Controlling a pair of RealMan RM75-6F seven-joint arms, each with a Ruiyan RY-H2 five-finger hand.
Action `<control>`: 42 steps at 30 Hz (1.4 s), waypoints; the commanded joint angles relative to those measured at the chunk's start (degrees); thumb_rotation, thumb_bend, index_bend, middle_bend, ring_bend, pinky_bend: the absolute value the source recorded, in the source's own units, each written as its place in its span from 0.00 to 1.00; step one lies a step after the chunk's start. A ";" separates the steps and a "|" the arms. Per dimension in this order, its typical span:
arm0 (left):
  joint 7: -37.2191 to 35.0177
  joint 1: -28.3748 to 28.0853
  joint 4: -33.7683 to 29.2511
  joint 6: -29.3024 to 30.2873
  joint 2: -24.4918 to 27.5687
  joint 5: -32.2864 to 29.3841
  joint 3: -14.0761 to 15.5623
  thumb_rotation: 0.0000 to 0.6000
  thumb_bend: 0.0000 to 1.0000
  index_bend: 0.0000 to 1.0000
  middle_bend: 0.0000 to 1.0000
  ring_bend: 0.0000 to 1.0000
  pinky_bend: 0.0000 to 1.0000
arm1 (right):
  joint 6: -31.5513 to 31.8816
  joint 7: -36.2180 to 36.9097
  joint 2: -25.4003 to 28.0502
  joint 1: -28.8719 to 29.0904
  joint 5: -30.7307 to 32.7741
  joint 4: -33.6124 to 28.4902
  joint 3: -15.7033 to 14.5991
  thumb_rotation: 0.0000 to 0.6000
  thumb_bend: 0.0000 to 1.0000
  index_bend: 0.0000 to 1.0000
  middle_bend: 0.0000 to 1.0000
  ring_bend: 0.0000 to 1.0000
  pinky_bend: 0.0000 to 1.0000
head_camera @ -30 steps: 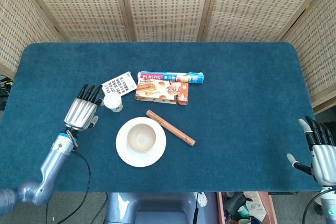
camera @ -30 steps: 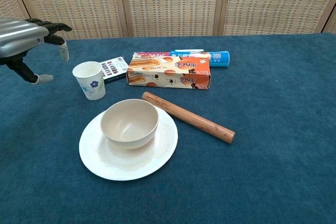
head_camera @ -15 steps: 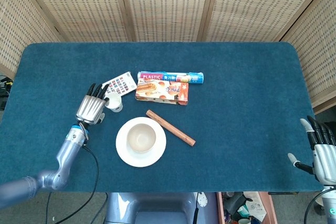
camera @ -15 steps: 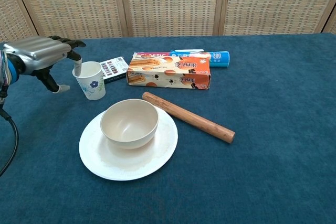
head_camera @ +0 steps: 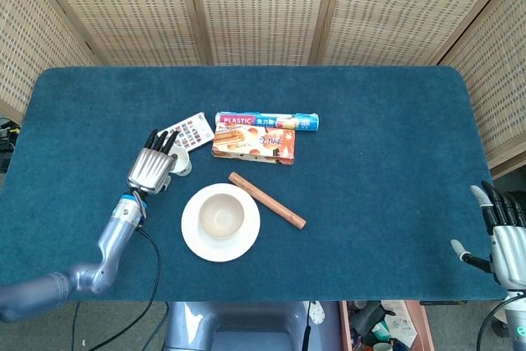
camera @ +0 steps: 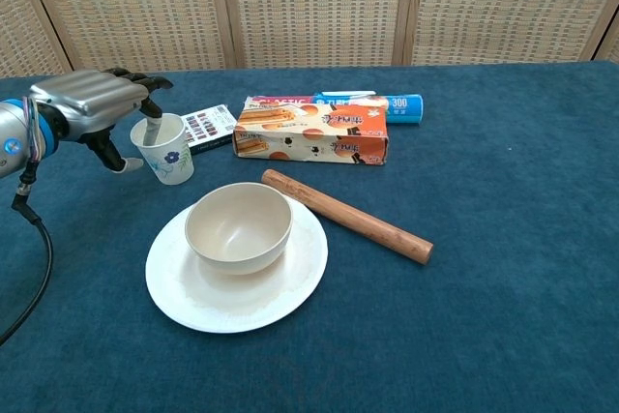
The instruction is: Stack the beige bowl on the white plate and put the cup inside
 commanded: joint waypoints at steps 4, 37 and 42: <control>0.37 -0.63 2.23 0.43 -1.48 0.11 0.33 1.00 0.32 0.56 0.04 0.00 0.00 | 0.19 -0.06 0.02 -0.06 -0.28 -0.12 -0.10 1.00 0.20 0.03 0.00 0.00 0.00; 2.79 -1.40 -20.46 1.97 9.90 2.12 0.44 1.00 0.38 0.62 0.07 0.00 0.02 | 0.67 -0.49 0.09 -0.26 -0.73 -0.59 -0.28 1.00 0.20 0.03 0.00 0.00 0.00; 5.92 -3.20 -29.22 -0.08 14.22 -1.39 0.17 1.00 0.38 0.62 0.07 0.00 0.02 | 0.95 -0.36 0.11 -0.37 -0.83 -0.58 -0.26 1.00 0.20 0.03 0.00 0.00 0.00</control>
